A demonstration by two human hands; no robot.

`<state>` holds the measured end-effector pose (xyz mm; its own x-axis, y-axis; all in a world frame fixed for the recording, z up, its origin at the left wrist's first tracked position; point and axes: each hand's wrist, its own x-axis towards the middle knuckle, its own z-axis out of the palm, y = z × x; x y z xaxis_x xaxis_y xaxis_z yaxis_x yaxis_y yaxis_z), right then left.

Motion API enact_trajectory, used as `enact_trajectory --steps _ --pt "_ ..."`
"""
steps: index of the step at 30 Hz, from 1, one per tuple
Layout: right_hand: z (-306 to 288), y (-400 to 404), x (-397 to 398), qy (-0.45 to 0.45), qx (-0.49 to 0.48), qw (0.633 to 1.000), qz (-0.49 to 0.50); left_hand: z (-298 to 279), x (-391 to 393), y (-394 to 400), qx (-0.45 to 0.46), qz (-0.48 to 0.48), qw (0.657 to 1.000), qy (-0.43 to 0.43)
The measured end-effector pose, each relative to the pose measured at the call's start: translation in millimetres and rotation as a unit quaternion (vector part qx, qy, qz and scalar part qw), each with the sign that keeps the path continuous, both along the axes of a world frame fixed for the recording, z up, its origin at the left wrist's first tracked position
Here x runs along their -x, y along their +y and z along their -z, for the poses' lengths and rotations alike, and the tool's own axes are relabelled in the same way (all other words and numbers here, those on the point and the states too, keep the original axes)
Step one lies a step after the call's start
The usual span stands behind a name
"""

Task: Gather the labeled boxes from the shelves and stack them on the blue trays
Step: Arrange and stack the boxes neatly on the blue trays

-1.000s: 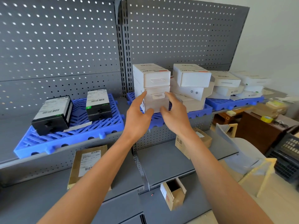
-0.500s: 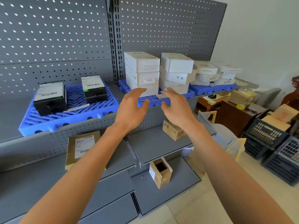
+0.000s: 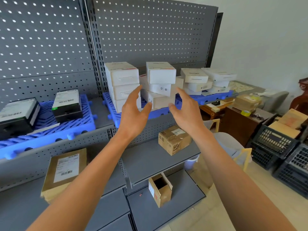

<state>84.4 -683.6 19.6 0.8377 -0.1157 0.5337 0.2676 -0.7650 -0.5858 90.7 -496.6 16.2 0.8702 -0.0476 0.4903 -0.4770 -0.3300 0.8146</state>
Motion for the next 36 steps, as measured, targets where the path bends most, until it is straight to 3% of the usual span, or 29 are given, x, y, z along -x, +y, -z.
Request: enact_trajectory --steps 5,17,25,36 --pt "-6.3 -43.3 -40.0 -0.033 -0.06 0.997 -0.046 -4.6 -25.5 -47.7 0.045 -0.03 0.999 -0.008" --pt "-4.4 -70.8 -113.3 -0.021 -0.098 0.985 -0.142 2.2 -55.3 -91.6 0.101 -0.129 0.984 -0.07" --pt "-1.8 -68.3 -118.8 -0.078 -0.152 0.966 -0.196 7.8 -59.2 -103.2 0.115 -0.151 0.978 -0.091" --pt "-0.6 -64.8 -113.6 -0.07 -0.203 0.95 -0.227 5.9 -71.5 -100.6 0.119 -0.184 0.971 -0.095"
